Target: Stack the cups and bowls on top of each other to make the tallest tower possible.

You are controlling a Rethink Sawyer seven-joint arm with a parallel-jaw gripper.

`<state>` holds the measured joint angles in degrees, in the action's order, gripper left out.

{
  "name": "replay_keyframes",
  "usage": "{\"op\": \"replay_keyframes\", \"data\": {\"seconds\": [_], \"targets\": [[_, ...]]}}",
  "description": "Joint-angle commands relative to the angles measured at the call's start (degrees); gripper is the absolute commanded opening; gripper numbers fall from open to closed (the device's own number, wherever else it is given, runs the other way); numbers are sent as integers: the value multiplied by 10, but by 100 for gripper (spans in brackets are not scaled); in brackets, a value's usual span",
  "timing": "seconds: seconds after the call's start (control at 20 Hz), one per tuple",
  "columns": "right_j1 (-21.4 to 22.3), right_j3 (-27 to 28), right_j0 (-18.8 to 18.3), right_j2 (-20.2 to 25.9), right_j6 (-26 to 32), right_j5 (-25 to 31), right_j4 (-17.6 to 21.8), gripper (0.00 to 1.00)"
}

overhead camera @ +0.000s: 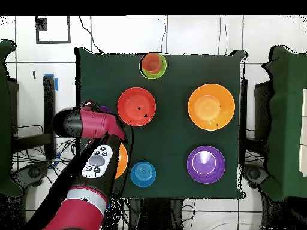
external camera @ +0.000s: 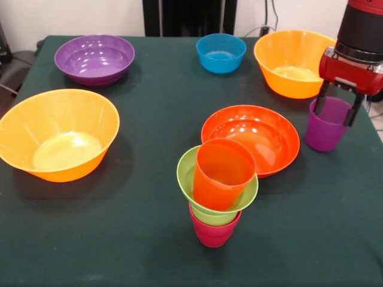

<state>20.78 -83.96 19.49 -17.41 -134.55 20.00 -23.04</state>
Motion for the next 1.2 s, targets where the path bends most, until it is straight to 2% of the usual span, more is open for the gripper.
{"op": "replay_keyframes", "data": {"seconds": [0.05, 1.2], "targets": [[-16, -41, 12, 23, -94, 88, 3, 100], [-2, -45, 28, 12, -104, 104, -5, 100]]}}
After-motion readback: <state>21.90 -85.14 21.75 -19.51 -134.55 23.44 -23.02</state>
